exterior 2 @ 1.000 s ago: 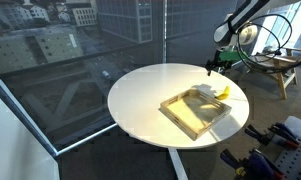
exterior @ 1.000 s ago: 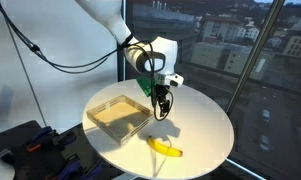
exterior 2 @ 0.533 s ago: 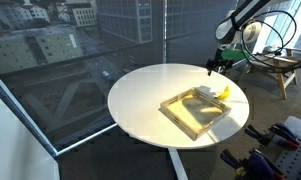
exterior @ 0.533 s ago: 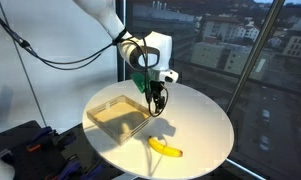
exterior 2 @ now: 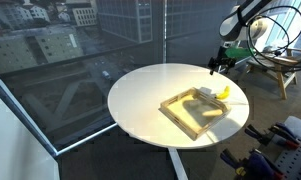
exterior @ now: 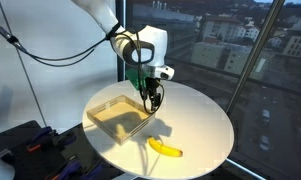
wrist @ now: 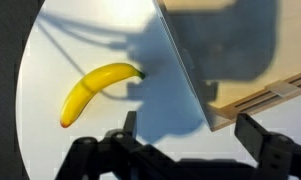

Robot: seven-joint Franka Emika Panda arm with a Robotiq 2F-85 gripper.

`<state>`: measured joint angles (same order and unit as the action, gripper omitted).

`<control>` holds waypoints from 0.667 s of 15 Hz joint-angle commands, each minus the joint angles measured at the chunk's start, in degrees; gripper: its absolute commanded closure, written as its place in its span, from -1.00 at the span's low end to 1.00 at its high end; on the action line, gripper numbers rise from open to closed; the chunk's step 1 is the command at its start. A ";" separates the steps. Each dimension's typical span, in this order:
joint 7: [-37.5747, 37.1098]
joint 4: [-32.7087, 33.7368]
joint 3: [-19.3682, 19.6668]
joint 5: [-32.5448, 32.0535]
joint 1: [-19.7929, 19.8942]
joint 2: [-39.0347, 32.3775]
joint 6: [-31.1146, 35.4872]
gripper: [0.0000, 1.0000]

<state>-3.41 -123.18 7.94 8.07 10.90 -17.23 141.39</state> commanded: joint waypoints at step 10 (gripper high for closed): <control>3.16 -6.17 0.22 -0.23 -0.09 8.07 -1.21 -1.00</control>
<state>-1.76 -127.29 7.95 8.05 10.88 -12.35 141.39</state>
